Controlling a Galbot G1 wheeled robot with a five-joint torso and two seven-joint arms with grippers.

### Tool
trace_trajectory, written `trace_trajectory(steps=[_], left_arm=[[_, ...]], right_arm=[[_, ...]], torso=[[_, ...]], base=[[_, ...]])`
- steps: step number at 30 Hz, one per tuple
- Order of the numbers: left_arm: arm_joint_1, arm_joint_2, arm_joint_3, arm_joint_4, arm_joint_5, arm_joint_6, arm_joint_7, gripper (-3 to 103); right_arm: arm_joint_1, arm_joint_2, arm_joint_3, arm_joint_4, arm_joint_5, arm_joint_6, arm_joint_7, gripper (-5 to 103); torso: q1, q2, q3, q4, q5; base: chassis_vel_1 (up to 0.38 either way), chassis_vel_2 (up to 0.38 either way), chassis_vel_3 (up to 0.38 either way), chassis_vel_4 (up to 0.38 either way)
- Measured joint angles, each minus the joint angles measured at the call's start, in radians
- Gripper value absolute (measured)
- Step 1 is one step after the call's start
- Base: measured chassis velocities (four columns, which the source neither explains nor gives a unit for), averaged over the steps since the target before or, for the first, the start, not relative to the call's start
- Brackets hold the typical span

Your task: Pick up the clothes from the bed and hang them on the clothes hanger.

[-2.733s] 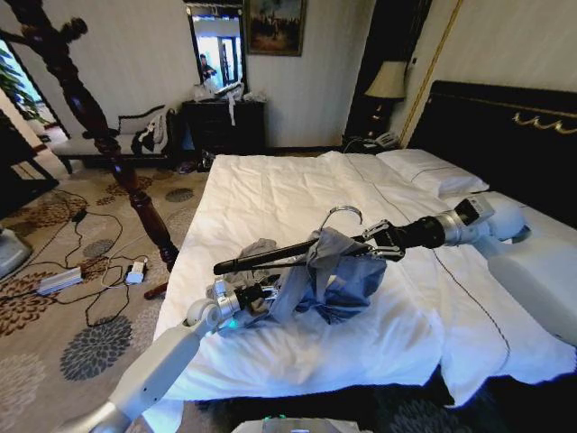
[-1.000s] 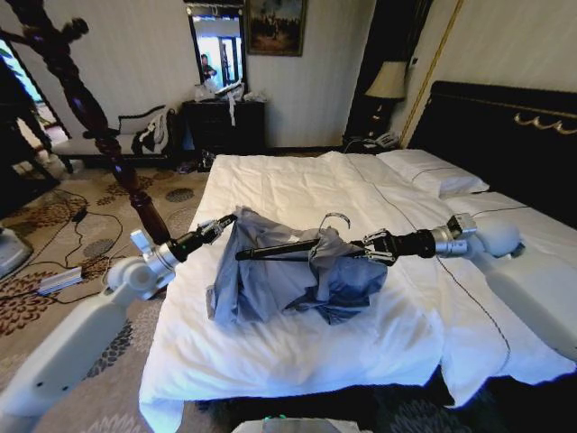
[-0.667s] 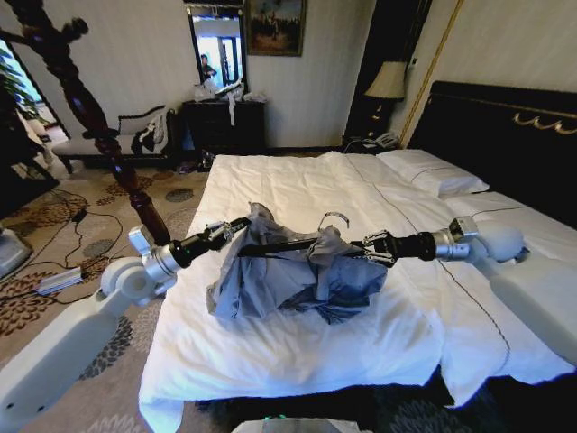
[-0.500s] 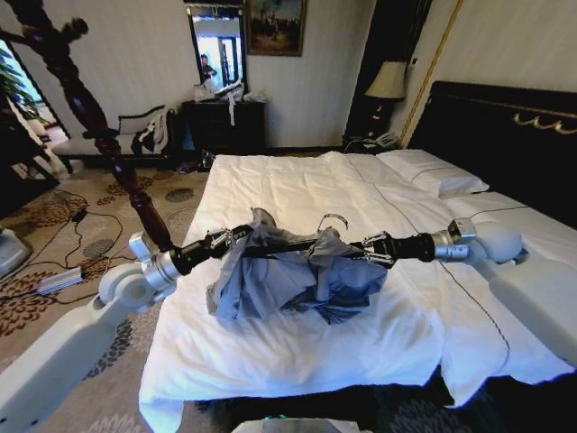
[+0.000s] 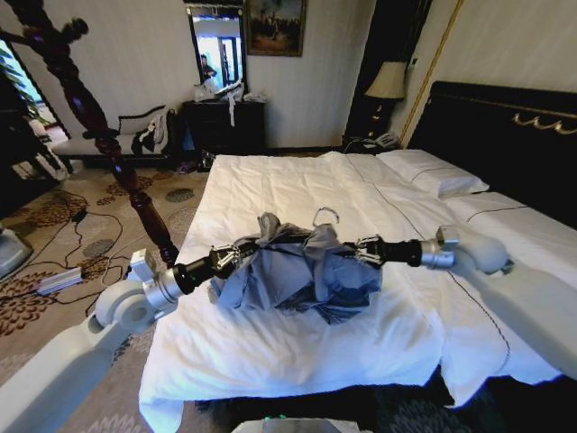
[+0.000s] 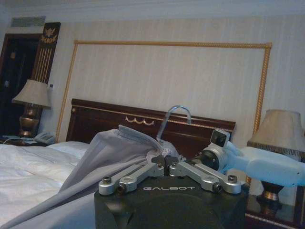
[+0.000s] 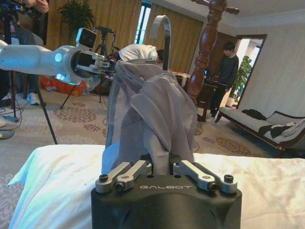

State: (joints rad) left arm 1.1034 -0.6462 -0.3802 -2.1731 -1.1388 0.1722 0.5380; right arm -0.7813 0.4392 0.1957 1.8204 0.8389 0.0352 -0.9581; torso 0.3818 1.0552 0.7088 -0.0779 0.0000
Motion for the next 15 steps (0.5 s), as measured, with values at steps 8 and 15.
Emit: trace_trajectory(steps=[8, 15], left_arm=[[0.011, -0.008, 0.047, -0.020, 0.064, -0.008, -0.004, 0], [0.009, -0.007, 0.048, -0.003, 0.099, -0.016, -0.010, 0]], right_arm=[[0.000, 0.027, -0.025, -0.022, -0.028, -0.009, 0.125, 13], [0.004, 0.047, -0.037, -0.069, -0.018, 0.013, 0.111, 13]], torso=[[0.000, 0.000, 0.000, -0.0001, 0.0000], [0.000, 0.000, 0.000, 0.0000, 0.0001]], base=[[0.000, 0.000, 0.000, 0.000], [0.000, 0.000, 0.000, 0.000]])
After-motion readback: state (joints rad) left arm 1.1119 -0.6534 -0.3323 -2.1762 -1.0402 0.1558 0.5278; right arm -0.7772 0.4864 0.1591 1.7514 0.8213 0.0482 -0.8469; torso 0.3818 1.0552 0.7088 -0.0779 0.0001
